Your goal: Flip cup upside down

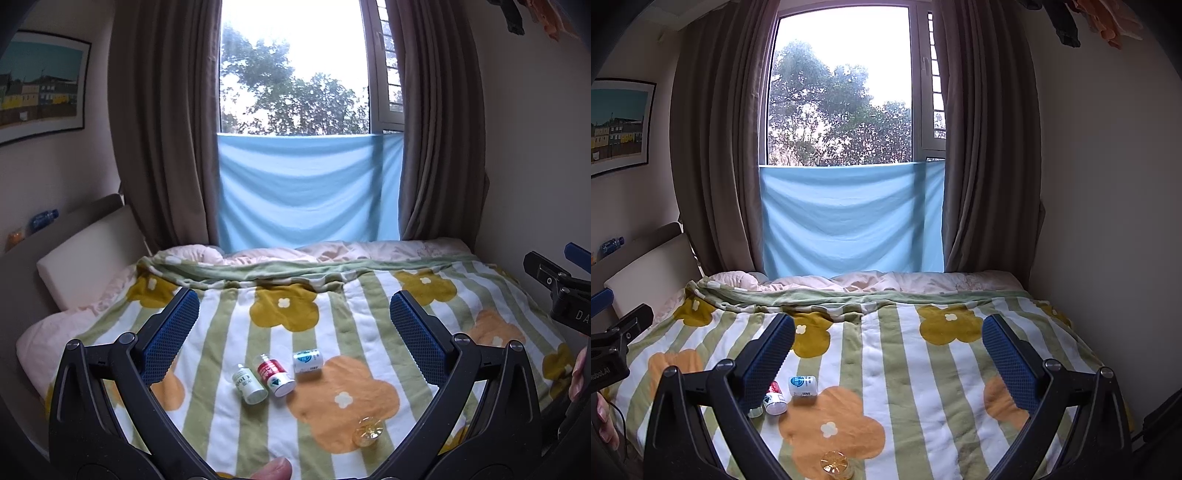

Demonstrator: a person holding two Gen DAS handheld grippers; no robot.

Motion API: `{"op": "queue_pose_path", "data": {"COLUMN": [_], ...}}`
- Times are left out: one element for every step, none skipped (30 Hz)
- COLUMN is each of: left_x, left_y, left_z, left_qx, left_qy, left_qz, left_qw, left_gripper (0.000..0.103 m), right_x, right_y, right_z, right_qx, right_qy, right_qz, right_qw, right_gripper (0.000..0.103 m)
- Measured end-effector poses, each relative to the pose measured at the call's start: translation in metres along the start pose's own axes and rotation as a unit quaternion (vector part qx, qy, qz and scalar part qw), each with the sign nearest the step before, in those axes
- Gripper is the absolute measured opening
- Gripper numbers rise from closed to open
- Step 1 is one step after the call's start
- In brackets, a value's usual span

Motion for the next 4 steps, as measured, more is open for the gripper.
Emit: {"op": "queue_pose_path", "data": {"left_x": [0.0001, 0.0004, 0.0008, 0.0009], "left_y": [0.0011, 0.0022, 0.0031, 0.0027], "left_z": [0.0011, 0.0007, 0.0012, 0.0025], "left_qx": [0.0, 0.001, 0.0, -0.004], "left_qy": [0.0, 0.0, -0.001, -0.003], "left_qz": [0.005, 0.01, 0.013, 0.012], "left_qw": [1.0, 1.0, 0.9999, 0.9999], "left_gripper": [0.103, 0.103, 0.103, 0.103], "right_x": [0.0, -0.0004, -0.0008, -0.0011], "right_y": [0.0006, 0.0006, 0.0019, 0.0034], "right_z": [0.0003, 0.0017, 0.0017, 0.002], "right_qx": [-0.001, -0.001, -0.001, -0.001], "right_qy": [0.0, 0.0, 0.001, 0.001], "right_qz": [0.0, -0.001, -0.001, -0.001], "right_qw": [1.0, 1.0, 1.0, 1.0], "right_gripper": [0.101, 0.101, 0.101, 0.101]}}
Point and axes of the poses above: each gripper's, at about its wrist camera, not at the fingertips, and y roughly against the way its jaws point, z to its right, x to its top, the point moved 9 cm from there along -y, roughly the way its jaws point, and after that the axes turned 8 degrees about y, right-handed, at the moved point
